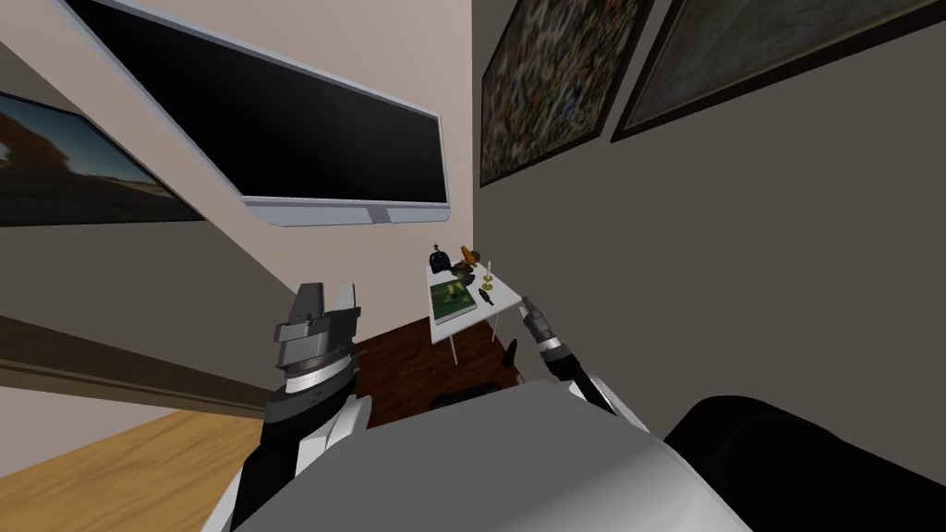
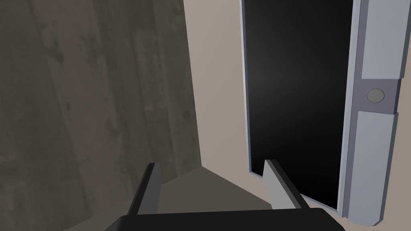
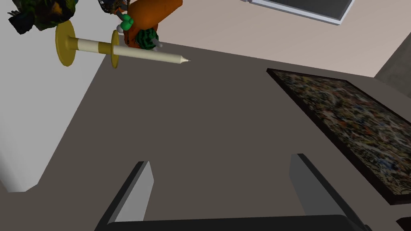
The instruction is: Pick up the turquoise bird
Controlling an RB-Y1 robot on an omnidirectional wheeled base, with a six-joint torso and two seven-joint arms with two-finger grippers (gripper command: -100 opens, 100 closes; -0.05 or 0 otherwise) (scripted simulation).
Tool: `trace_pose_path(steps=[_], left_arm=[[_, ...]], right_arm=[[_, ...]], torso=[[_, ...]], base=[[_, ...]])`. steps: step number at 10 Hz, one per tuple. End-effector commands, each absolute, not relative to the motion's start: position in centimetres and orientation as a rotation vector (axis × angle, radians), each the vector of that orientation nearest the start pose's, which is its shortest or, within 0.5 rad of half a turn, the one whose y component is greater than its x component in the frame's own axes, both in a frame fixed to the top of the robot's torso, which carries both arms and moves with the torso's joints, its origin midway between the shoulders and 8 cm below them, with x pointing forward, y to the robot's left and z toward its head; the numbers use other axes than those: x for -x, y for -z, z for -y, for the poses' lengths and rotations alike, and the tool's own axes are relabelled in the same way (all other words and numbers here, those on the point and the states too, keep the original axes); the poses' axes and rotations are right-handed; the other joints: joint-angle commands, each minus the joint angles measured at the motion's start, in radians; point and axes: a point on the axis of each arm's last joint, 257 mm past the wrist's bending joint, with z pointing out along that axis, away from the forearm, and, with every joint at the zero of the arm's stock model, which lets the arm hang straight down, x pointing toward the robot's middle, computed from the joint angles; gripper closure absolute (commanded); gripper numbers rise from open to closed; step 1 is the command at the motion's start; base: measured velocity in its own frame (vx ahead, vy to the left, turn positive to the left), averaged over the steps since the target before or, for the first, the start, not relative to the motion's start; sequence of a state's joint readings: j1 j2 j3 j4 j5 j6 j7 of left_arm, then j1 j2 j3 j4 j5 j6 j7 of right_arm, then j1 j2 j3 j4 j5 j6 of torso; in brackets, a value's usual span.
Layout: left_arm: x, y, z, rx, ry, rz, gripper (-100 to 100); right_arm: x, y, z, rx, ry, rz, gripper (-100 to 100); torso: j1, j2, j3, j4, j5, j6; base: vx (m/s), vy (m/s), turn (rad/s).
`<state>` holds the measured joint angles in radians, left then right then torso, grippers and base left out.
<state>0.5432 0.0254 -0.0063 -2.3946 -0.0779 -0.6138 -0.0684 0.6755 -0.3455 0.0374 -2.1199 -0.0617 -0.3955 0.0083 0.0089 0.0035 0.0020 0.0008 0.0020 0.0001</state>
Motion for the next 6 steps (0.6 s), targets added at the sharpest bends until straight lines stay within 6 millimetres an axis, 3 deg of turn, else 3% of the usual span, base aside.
trace_pose_path(steps=[1, 3, 4, 5, 6], left_arm=[[-29.8, -7.9, -25.6, 0.414, 1.224, -0.561, 0], [-29.8, -7.9, -25.6, 0.414, 1.224, -0.561, 0], [-29.8, -7.9, -25.6, 0.414, 1.224, -0.561, 0], [-29.8, -7.9, -25.6, 0.414, 1.224, -0.561, 0], [-29.8, -7.9, -25.6, 0.414, 1.224, -0.561, 0]], right_arm=[[-34.7, 14.6, 29.5, -0.802, -1.147, -1.201, -100], [-33.0, 19.0, 31.1, -0.839, -1.074, -1.328, -100], [-33.0, 19.1, 31.1, -0.830, -1.072, -1.337, -100], [-31.9, 21.3, 32.1, -0.854, -1.030, -1.396, -100], [-31.9, 21.3, 32.1, -0.842, -1.028, -1.409, -100]], torso=[[0.000, 0.000, 0.000, 0.000, 0.000, 0.000], [-0.001, -0.001, 0.000, 0.000, 0.000, 0.000], [0.002, 0.000, 0.000, 0.000, 0.000, 0.000], [0.001, 0.000, 0.000, 0.000, 0.001, -0.001], [0.001, -0.001, 0.000, 0.000, 0.000, 0.000]], base=[[-0.045, 0.107, -0.038], [-0.048, 0.151, -0.076], [-0.054, 0.150, -0.044], [-0.039, 0.153, -0.054], [-0.040, 0.116, -0.045]])
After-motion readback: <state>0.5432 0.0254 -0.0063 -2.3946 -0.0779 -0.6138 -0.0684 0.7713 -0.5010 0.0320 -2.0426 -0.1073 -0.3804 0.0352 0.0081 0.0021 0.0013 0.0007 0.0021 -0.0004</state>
